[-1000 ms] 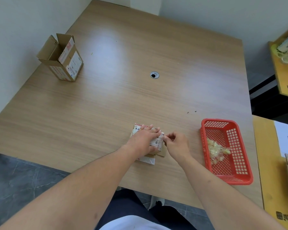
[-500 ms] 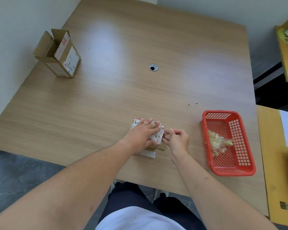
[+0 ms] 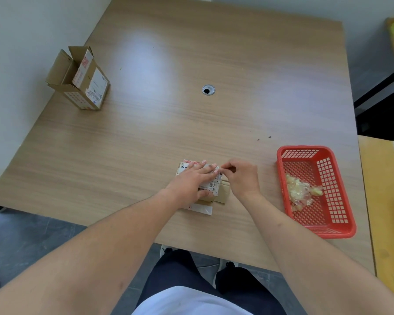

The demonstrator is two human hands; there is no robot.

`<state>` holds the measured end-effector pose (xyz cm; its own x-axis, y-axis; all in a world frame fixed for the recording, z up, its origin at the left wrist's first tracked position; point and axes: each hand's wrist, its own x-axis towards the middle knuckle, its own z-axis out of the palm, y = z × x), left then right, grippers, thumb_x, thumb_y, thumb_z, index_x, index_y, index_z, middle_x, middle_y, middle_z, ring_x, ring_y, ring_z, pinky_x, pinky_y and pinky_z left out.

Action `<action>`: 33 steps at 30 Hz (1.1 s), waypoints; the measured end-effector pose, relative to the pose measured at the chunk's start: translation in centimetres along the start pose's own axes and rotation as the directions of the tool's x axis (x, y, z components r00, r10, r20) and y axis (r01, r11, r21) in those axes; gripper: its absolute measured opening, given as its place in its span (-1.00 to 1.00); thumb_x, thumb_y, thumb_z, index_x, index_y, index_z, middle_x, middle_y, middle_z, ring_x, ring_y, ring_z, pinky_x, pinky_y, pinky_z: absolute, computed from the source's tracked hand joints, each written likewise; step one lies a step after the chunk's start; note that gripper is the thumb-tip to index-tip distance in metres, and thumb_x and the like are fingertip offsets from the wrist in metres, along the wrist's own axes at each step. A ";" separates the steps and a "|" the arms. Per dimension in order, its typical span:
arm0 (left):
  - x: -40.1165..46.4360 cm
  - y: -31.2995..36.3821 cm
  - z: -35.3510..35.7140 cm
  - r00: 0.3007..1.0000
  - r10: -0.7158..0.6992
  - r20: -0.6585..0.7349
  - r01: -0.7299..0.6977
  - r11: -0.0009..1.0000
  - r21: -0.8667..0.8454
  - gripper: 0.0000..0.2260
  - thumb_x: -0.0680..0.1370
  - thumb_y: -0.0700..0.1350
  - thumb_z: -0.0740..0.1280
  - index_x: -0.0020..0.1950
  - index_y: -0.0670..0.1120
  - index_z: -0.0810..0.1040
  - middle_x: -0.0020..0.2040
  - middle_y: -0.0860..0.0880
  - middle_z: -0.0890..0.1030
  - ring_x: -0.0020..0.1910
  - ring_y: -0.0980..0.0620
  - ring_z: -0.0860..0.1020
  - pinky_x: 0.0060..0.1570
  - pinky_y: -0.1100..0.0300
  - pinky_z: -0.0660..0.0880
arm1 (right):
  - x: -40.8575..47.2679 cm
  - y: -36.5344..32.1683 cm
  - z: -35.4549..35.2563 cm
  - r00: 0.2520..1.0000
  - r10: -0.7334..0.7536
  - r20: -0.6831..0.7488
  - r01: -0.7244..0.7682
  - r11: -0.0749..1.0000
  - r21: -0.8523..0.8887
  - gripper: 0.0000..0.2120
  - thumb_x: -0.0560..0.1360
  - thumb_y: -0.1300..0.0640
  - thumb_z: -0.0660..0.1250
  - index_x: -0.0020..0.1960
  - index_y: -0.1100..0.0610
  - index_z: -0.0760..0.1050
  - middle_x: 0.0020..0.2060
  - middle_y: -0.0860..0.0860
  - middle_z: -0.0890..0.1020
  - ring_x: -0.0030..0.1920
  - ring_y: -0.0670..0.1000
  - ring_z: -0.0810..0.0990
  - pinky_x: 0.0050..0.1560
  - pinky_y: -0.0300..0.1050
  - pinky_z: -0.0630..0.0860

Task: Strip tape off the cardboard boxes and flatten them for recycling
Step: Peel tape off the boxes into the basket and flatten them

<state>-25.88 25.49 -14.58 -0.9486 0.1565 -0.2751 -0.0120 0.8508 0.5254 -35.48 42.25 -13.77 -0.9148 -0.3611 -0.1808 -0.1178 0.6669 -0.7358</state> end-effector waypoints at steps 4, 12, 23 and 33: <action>0.1 0.0 0.0 1.000 -0.009 0.011 0.009 1.000 0.007 -0.37 0.62 0.06 0.37 0.63 0.06 0.19 0.65 0.11 0.11 0.65 0.01 -0.04 0.60 0.04 -0.20 | 0.7 0.1 -1.6 0.982 0.026 0.188 -0.034 0.999 0.041 -0.93 0.51 0.23 0.49 -0.03 0.13 0.74 -0.25 -0.10 0.68 -0.20 -0.13 0.62 -0.04 -0.23 0.52; 0.5 0.6 -0.9 0.998 -0.036 0.049 0.034 0.999 0.037 -0.38 0.62 0.04 0.38 0.63 0.06 0.21 0.64 0.12 0.12 0.64 0.03 -0.05 0.49 0.21 -0.35 | 0.9 0.6 -3.3 0.969 -0.078 0.234 0.051 0.991 0.120 -0.76 0.38 0.32 0.60 0.00 0.08 0.74 -0.23 -0.03 0.74 -0.23 -0.22 0.67 -0.15 -0.43 0.49; 1.9 1.7 -3.7 0.974 -0.151 0.169 0.110 0.966 0.233 -0.37 0.55 0.02 0.46 0.57 0.23 0.28 0.67 0.10 -0.04 0.65 -0.10 -0.16 0.58 -0.08 -0.18 | 0.6 0.9 -2.2 0.974 -0.086 0.211 0.092 0.996 -0.018 -0.91 0.35 0.21 0.51 -0.22 0.04 0.65 -0.37 -0.09 0.62 -0.32 -0.08 0.56 -0.25 -0.20 0.47; 1.9 5.2 -3.9 0.902 -0.424 0.086 0.373 0.862 0.344 -0.33 0.57 -0.22 0.36 0.48 0.42 0.30 0.60 -0.11 0.06 0.41 -0.25 0.26 0.24 -0.03 0.49 | 1.1 2.0 0.0 0.929 0.332 0.166 -0.370 0.862 0.345 -0.89 0.43 0.22 0.46 -0.14 0.11 0.52 -0.14 0.09 0.72 -0.15 0.09 0.75 -0.13 0.10 0.71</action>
<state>-29.02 28.26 -9.23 -0.8230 -0.1766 -0.5399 -0.2548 0.9642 0.0730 -36.70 43.20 -15.38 -0.8243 -0.2224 -0.5207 0.3704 0.4837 -0.7930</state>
